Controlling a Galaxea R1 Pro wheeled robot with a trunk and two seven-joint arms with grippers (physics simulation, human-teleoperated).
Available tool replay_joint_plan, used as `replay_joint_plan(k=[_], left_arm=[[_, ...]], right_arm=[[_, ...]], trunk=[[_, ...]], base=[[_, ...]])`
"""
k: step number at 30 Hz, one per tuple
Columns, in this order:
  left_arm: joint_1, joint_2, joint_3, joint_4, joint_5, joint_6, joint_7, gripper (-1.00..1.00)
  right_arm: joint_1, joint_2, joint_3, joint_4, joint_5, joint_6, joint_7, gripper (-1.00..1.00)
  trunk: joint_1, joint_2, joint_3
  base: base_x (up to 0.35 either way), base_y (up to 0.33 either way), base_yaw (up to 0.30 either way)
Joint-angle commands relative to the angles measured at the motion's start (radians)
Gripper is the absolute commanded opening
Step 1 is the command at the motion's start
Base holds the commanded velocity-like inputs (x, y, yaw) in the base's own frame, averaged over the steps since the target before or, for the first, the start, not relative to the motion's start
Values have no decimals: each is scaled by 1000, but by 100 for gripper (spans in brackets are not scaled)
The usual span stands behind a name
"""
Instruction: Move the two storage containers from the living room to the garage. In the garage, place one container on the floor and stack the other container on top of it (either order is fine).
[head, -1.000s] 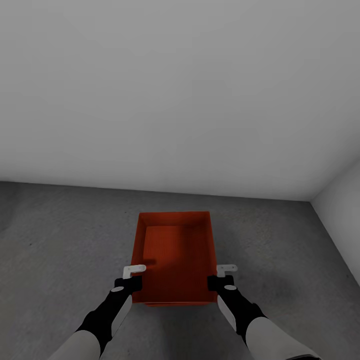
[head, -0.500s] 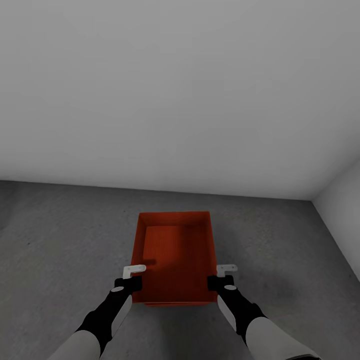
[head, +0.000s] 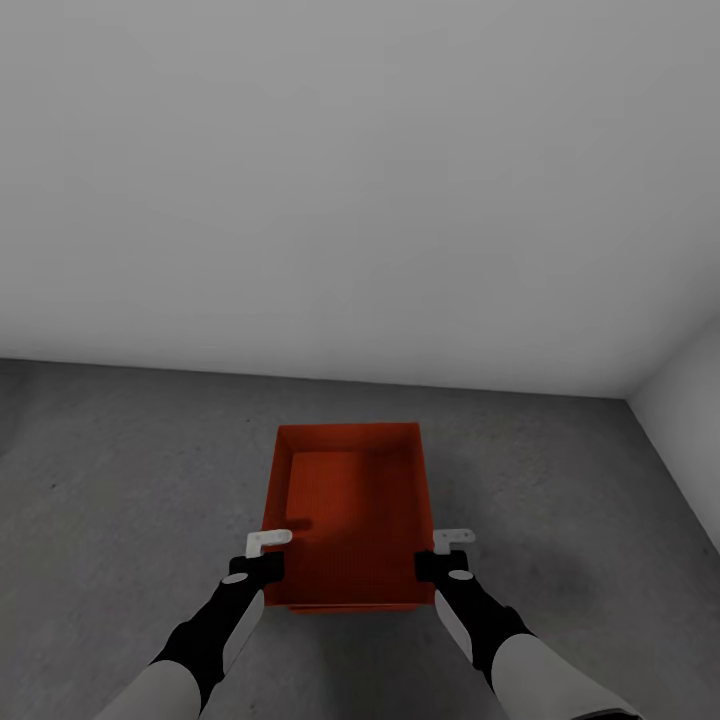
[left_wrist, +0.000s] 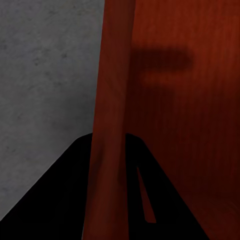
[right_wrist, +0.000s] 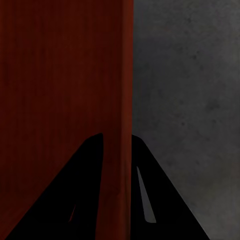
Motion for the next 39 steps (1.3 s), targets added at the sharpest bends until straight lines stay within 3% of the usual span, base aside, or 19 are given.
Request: replay_joint_plan(k=[1,30,39], left_arm=[[0,-9,0,-4,9,4,11,-100],[0,-9,0,-4,9,4,11,-100],[0,-9,0,-4,9,3,11,-100]], right_arm=[[0,0,-24,-3,5,8,-12,-100],[-1,-1,-24,-3,5,8,-12,-100],[-1,-1,-24,-3,5,8,-12,-100]], trunk=[[4,-8,-4],[115,-211,-95],[119,-218,-98]], base=[[0,0,0],[0,0,0],[0,0,0]])
